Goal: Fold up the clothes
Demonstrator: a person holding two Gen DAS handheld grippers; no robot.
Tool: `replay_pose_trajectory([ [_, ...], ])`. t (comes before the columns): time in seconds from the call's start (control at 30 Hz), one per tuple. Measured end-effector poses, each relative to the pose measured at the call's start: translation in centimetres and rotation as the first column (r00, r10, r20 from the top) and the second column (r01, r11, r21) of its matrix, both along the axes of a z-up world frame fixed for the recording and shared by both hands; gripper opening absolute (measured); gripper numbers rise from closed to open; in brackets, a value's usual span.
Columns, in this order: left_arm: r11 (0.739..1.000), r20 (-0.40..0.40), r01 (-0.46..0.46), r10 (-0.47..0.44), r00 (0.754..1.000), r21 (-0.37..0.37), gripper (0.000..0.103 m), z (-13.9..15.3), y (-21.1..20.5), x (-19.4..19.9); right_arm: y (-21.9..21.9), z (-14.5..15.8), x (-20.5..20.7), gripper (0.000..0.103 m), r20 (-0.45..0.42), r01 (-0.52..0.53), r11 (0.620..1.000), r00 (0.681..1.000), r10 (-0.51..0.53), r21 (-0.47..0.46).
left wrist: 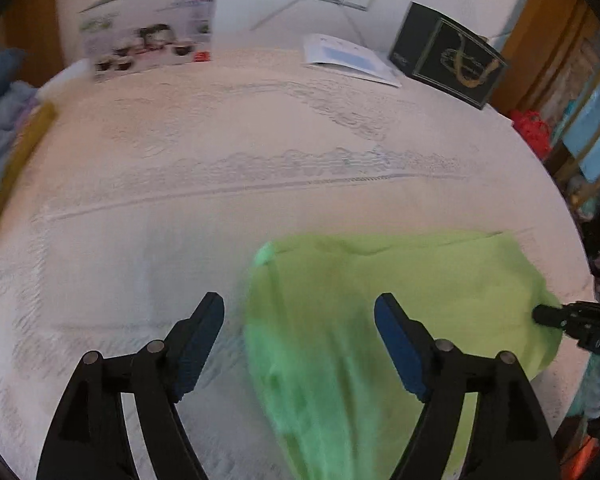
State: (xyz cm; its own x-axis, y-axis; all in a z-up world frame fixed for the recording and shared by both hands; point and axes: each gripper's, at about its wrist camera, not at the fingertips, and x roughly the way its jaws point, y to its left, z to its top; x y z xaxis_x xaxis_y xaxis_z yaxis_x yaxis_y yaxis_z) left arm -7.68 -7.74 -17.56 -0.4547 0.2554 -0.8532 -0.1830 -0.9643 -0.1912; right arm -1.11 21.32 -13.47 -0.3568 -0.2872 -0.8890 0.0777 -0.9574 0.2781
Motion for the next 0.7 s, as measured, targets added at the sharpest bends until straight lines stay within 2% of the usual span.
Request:
replay_pose_trajectory([
  [0.07, 0.999, 0.018, 0.043, -0.043, 0.999, -0.015, 0.076, -0.9, 1.1, -0.7, 0.2, -0.5, -0.2, 0.011, 0.009, -0.005, 1.0, 1.0, 0.006, -0.013],
  [0.1, 0.997, 0.019, 0.072, -0.072, 0.997, -0.018, 0.068, -1.1, 1.7, -0.5, 0.3, -0.9, -0.4, 0.011, 0.015, -0.006, 1.0, 1.0, 0.007, -0.023],
  [0.13, 0.995, 0.019, 0.101, -0.101, 0.995, -0.021, 0.043, -1.3, 2.2, -0.4, 0.4, -1.1, -0.2, 0.011, 0.023, -0.005, 0.999, 1.0, 0.005, -0.031],
  [0.17, 0.992, 0.024, 0.124, -0.124, 0.992, -0.014, 0.033, -1.4, 2.7, -0.2, 0.5, -1.5, -0.1, 0.012, 0.032, -0.006, 0.999, 0.999, 0.007, -0.042],
  [0.2, 0.992, 0.04, 0.125, -0.126, 0.991, 0.024, 0.018, -1.5, 2.6, 0.0, 0.6, -1.7, 0.0, 0.012, 0.034, -0.008, 0.999, 0.999, 0.01, -0.047],
  [0.33, 0.985, 0.093, 0.08, -0.095, 0.991, 0.152, 0.015, -2.1, 1.3, -1.2, 0.8, -2.5, 0.1, 0.013, 0.032, -0.002, 0.997, 0.999, 0.004, -0.076],
  [0.47, 0.991, 0.089, 0.089, -0.098, 0.991, 0.099, 0.015, -1.9, 2.1, -1.1, 1.0, -2.6, 0.0, 0.014, 0.004, 0.013, 0.996, 1.0, -0.012, -0.093],
  [0.53, 0.992, 0.088, 0.064, -0.073, 0.993, 0.105, 0.015, -1.9, 2.1, -1.0, 0.8, -2.5, 0.0, 0.016, -0.004, 0.008, 0.996, 1.0, -0.008, -0.089],
  [0.6, 0.993, 0.084, 0.06, -0.069, 0.994, 0.103, 0.015, -1.9, 2.2, -0.9, 0.7, -2.4, -0.2, 0.023, -0.006, 0.018, 0.998, 1.0, -0.018, -0.068],
  [0.63, 0.993, 0.082, 0.059, -0.067, 0.994, 0.102, 0.015, -1.9, 2.2, -0.9, 0.6, -2.3, -0.3, 0.03, -0.011, 0.023, 0.998, 1.0, -0.024, -0.06],
  [0.7, 0.993, 0.077, 0.055, -0.063, 0.995, 0.101, 0.015, -1.8, 2.3, -0.9, 0.5, -2.1, -0.6, 0.035, -0.01, 0.035, 0.999, 0.999, -0.035, -0.037],
])
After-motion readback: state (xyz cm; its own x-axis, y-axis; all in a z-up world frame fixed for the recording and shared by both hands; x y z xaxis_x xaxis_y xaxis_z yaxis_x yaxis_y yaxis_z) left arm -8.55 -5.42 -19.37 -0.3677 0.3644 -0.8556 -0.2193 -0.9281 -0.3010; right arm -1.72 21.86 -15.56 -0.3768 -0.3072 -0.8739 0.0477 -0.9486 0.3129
